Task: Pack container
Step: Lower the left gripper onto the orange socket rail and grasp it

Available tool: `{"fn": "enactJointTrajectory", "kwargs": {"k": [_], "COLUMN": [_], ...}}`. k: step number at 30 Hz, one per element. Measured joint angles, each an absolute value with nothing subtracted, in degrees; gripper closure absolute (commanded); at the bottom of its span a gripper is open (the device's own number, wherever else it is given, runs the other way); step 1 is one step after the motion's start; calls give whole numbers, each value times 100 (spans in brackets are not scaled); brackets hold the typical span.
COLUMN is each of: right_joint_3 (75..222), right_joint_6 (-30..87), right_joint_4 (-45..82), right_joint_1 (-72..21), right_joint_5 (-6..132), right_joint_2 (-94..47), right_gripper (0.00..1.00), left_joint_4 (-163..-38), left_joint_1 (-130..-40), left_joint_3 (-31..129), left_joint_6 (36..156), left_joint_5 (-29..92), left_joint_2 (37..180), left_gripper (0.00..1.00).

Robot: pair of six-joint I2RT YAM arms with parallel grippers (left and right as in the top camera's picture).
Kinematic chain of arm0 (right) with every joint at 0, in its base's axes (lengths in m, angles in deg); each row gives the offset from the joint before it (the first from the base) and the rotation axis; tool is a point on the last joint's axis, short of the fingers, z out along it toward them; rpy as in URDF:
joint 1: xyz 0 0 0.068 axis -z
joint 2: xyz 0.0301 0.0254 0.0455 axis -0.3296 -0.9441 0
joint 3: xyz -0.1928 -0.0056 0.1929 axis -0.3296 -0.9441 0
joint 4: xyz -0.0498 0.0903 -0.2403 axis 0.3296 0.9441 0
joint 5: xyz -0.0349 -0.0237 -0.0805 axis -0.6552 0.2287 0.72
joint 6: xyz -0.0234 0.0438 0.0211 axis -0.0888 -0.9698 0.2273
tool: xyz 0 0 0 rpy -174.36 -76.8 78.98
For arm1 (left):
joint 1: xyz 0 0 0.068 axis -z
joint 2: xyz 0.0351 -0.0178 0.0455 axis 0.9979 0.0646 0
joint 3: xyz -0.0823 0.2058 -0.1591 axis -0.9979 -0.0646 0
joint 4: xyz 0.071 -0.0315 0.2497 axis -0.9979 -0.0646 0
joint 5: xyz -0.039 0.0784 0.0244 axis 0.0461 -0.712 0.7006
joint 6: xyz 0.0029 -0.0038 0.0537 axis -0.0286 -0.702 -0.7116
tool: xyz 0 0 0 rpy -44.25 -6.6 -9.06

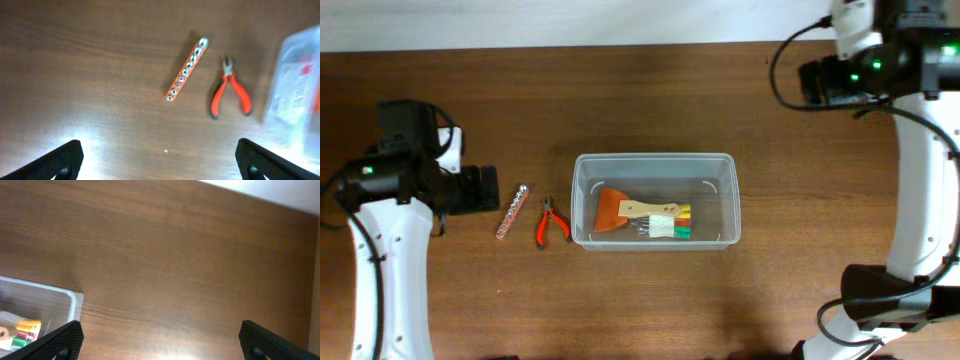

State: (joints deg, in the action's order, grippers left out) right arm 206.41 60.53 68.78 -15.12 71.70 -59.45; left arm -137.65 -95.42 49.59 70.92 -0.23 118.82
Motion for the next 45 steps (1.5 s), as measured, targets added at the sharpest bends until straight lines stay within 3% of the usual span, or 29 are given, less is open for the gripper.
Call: {"fn": "enactJointTrajectory", "kwargs": {"k": [13, 30, 32, 38, 45], "right_joint_3": [20641, 20641, 20641, 20641, 20641], "right_joint_6": [6007, 6007, 6007, 6007, 6009], "right_joint_4": [6922, 6922, 6922, 6922, 6924], "right_joint_1": [-1220, -1220, -1220, -1220, -1220], "right_joint_5": [6932, 6930, 6930, 6930, 6930], "right_joint_2": [-5950, -5950, -5950, -5950, -5950], "right_gripper": [1, 1, 1, 1, 1], "left_joint_4": [-12685, -12165, -12165, -12172, -12183], "left_joint_1": [-9446, -9406, -9406, -9406, -9406], "left_joint_3": [4275, 4275, 4277, 4277, 4277], "left_joint_6": [5472, 5182, 5186, 5166, 5177], "left_joint_5": [303, 36, 21, 16, 27], "left_joint_2": [13976, 15128, 15130, 15130, 15132], "left_gripper": [1, 1, 9, 44, 70]}}
